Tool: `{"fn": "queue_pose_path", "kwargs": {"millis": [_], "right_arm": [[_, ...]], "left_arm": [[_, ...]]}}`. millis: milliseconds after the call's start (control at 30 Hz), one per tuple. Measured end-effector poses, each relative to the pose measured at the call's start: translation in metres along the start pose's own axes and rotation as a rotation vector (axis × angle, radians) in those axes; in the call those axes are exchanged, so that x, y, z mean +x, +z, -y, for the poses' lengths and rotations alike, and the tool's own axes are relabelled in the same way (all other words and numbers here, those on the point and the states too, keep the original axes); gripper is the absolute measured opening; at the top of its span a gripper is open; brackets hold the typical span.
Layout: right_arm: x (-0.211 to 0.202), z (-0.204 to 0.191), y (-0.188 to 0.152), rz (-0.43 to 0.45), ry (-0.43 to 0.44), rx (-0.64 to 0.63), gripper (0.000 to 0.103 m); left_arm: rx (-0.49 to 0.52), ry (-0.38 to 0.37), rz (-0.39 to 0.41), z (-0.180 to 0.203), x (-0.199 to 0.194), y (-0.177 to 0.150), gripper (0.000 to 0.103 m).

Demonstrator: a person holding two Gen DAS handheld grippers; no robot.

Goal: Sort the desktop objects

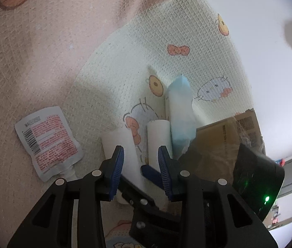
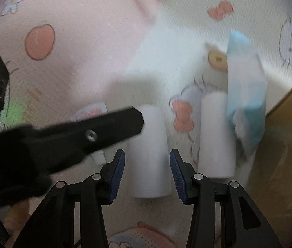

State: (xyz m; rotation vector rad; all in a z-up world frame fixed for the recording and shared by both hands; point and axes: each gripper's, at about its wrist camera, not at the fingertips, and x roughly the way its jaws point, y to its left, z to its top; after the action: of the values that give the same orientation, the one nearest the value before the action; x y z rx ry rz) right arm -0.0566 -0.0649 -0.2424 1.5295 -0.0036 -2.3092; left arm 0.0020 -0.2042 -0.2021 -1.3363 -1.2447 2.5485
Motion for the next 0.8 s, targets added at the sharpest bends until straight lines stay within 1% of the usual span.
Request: {"fn": "queue_pose_path", "kwargs": {"millis": [33, 200, 267, 367, 433, 533, 667, 800], "right_arm": [[0.001, -0.002, -0.001, -0.008, 0.005, -0.007, 0.042], [-0.006, -0.003, -0.003, 0.023, 0.035, -0.005, 0.042], [-0.005, 0.001, -0.002, 0.018, 0.027, 0.014, 0.042], [0.001, 0.002, -0.004, -0.016, 0.015, 0.024, 0.042], [0.005, 0.001, -0.007, -0.023, -0.002, 0.016, 0.042], [0.010, 0.002, -0.008, -0.039, -0.001, 0.022, 0.042], [0.020, 0.005, -0.009, -0.054, -0.003, 0.029, 0.042], [0.023, 0.004, -0.012, -0.042, -0.006, 0.014, 0.042]], "left_arm": [[-0.005, 0.001, 0.002, -0.002, -0.001, 0.001, 0.037], [-0.030, 0.009, 0.003, -0.010, -0.003, 0.003, 0.037], [-0.046, 0.001, -0.007, -0.014, -0.001, 0.003, 0.039], [-0.085, -0.016, -0.050, -0.022, 0.008, 0.002, 0.042], [-0.103, -0.016, -0.070, -0.025, 0.013, 0.000, 0.044], [-0.111, -0.012, -0.071, -0.027, 0.018, -0.002, 0.045], [-0.140, -0.049, -0.072, -0.031, 0.026, -0.005, 0.046], [-0.157, -0.039, -0.085, -0.034, 0.036, -0.009, 0.045]]}}
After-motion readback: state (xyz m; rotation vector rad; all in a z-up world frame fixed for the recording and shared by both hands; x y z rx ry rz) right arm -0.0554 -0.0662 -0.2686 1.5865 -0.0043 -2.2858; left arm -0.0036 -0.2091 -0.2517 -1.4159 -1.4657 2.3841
